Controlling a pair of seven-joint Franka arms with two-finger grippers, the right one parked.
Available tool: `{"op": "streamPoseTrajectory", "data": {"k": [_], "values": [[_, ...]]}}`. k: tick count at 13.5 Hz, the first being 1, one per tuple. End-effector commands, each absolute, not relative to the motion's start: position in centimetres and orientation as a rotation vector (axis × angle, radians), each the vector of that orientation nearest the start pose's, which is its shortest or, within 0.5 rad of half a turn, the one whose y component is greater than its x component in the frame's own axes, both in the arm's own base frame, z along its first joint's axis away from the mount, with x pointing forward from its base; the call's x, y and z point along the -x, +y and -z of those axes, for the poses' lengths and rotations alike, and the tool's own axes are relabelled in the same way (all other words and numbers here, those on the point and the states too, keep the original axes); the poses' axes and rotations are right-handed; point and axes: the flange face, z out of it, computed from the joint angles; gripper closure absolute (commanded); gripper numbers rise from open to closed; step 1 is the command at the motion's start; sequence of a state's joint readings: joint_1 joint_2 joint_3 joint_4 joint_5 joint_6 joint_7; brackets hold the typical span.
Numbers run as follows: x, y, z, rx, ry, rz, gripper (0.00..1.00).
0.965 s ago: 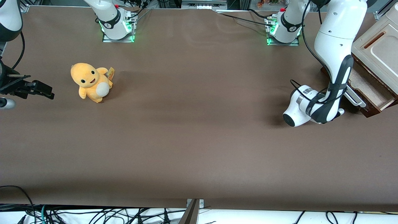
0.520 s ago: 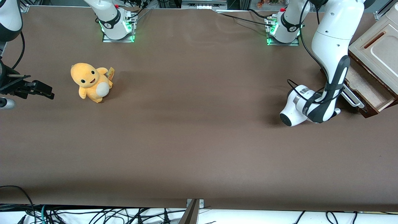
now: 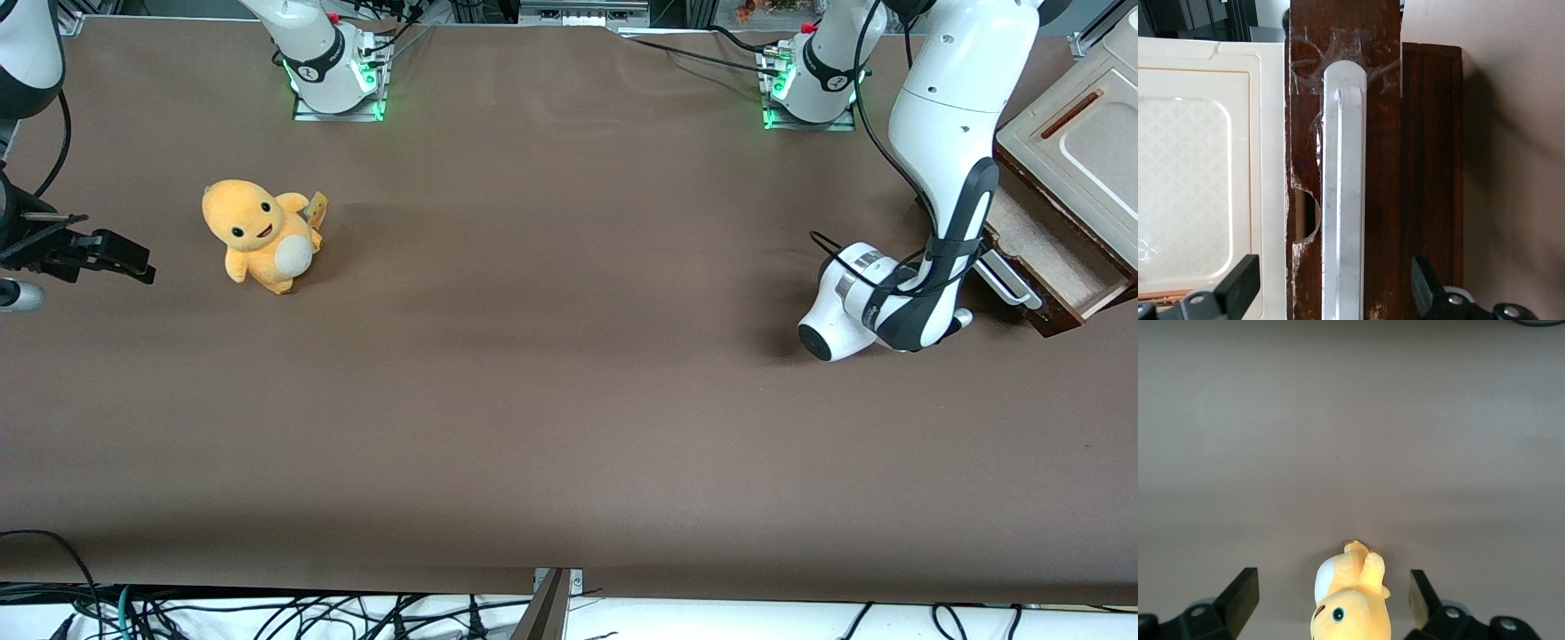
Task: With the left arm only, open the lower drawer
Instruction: 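Pull the gripped handle outward, sliding the lower drawer open, then open the left gripper and back it away from the handle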
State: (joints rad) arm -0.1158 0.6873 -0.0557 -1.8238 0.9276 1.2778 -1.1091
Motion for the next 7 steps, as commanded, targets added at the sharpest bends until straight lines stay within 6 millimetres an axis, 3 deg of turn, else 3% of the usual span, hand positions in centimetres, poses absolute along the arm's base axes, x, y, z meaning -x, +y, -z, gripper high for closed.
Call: {"op": "streamPoseTrajectory", "data": {"k": [1,7], "values": [[-54.1,-1.3,-18.3,1.698,-0.460,-0.389,0.00],[-55.4,-7.0,-22.8,1.949,-0.314,-0.478,0.00]]}}
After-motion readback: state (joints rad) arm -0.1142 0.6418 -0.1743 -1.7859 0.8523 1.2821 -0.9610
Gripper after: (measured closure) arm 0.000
